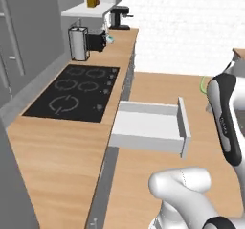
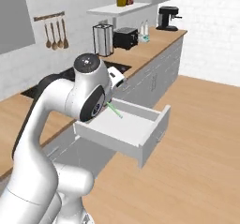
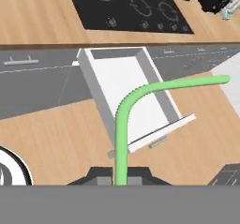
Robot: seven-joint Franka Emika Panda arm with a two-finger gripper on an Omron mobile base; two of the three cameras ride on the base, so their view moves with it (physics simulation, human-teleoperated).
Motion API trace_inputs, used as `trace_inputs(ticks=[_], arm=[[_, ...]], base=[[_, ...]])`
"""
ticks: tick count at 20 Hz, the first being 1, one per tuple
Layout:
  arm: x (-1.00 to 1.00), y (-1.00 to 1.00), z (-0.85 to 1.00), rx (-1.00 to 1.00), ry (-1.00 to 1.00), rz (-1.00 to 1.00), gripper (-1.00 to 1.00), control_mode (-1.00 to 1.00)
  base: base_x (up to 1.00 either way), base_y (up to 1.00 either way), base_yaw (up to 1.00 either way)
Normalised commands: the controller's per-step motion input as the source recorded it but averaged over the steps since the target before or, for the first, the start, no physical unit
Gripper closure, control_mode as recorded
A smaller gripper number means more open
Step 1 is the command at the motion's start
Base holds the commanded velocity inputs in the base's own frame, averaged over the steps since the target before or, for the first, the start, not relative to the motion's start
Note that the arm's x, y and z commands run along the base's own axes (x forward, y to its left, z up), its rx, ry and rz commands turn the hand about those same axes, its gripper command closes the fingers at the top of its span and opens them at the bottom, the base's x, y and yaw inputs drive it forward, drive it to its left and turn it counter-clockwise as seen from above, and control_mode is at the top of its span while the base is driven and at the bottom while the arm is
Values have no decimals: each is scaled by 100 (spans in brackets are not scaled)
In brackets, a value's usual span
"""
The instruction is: Take a straw from the drawer in front and place it inside the glass cup on the dining counter.
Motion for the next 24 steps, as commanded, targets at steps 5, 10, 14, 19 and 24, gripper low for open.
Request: trace_inputs(ticks=[5,10,14,19,24], arm=[[0,0,0,0,0,0,100,100],[0,0,0,0,0,0,100,100],[0,0,0,0,0,0,100,100],[0,0,0,0,0,0,100,100],[0,0,0,0,0,0,100,100]], base=[[-51,0,-63],[-33,-4,-62],[-22,-34,-56],[-27,-62,-49],[-34,-83,-40]])
